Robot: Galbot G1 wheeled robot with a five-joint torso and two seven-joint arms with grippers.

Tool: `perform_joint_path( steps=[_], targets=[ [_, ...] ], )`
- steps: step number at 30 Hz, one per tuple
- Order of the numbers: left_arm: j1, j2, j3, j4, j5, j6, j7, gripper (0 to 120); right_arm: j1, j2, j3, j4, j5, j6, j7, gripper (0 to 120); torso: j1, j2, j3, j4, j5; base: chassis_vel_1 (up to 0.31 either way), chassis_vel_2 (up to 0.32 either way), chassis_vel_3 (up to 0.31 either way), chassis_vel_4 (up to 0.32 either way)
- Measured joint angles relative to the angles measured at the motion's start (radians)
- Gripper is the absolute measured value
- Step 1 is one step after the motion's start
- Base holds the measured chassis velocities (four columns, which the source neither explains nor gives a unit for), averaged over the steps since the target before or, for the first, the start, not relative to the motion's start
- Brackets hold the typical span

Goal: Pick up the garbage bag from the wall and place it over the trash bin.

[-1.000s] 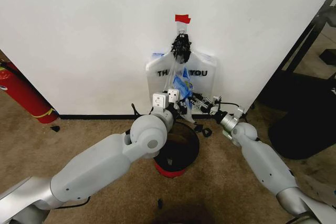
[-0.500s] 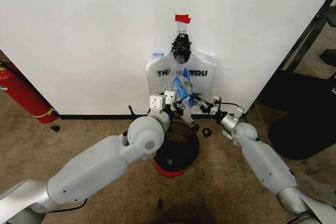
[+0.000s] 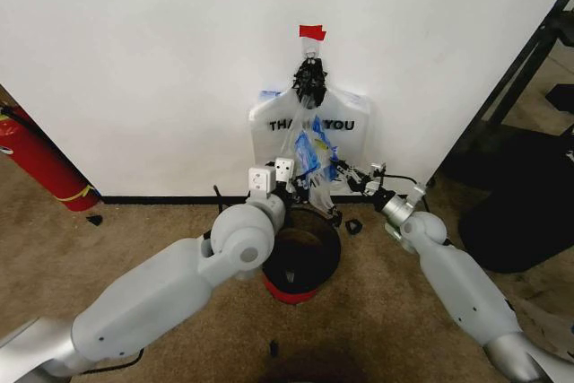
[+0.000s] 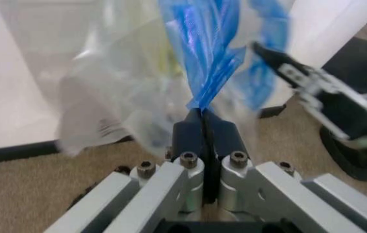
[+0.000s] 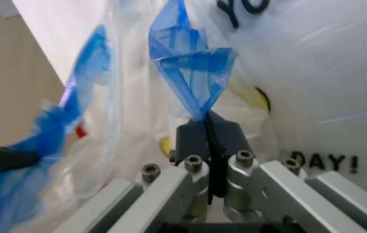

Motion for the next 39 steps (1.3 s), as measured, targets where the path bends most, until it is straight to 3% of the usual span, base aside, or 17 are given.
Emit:
perform_joint_path(
  steps=[12, 15, 39],
  targets=[
    [0.130, 0.048, -0.118, -0.081, 0.021, -0.006, 0.014, 0, -0.274, -0.090, 0.144, 0.270, -0.005, 0.001, 0.014, 0, 0.000, 0.000, 0.000, -0.0003, 0.0000, 0.000, 0.000, 0.000, 0.000],
    [0.231, 0.054, -0.185, -0.123, 0.056, -0.007, 0.026, 0, -0.362, -0.097, 0.212, 0.344, -0.017, 0.009, 0.012, 0, 0.000, 0.000, 0.000, -0.0001, -0.0002, 0.000, 0.000, 0.000, 0.000],
    [0.510, 0.117, -0.318, -0.273, 0.159, -0.016, 0.082, 0, -0.623, -0.089, 0.358, 0.481, -0.054, 0.034, -0.019, 0, 0.000, 0.000, 0.000, -0.0001, -0.0001, 0.000, 0.000, 0.000, 0.000]
  ],
)
